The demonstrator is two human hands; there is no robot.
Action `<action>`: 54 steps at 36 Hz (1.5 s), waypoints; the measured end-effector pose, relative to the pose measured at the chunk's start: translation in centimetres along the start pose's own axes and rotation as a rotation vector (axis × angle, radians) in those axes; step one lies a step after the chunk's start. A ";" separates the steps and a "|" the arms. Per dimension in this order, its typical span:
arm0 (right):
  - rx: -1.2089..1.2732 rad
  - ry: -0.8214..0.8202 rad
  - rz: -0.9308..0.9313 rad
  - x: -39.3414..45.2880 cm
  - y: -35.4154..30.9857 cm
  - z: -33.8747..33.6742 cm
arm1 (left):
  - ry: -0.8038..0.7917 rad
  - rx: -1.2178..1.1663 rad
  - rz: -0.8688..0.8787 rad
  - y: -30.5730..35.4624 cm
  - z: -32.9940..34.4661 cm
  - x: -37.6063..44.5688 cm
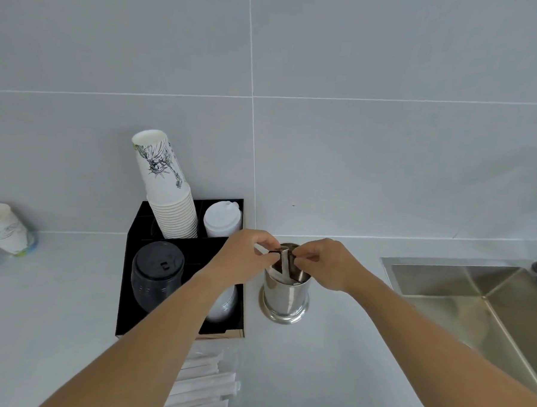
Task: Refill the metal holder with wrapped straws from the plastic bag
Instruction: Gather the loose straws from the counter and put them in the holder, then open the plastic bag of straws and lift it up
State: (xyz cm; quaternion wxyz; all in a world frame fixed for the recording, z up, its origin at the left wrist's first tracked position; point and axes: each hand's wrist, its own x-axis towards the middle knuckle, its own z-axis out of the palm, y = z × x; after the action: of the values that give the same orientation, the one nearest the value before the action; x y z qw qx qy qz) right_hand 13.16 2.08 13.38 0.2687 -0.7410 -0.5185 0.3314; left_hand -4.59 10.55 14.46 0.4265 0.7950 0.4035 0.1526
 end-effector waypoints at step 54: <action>0.596 -0.068 0.699 -13.4 2.7 24.1 | 0.276 -0.461 -0.910 -28.2 -7.4 -26.8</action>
State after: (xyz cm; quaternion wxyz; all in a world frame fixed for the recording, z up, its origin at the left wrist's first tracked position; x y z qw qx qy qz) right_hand -7.03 -10.14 -1.15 0.3250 -0.7506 -0.1279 0.5609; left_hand -40.15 2.73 -1.04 0.5564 0.3975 0.7160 0.1403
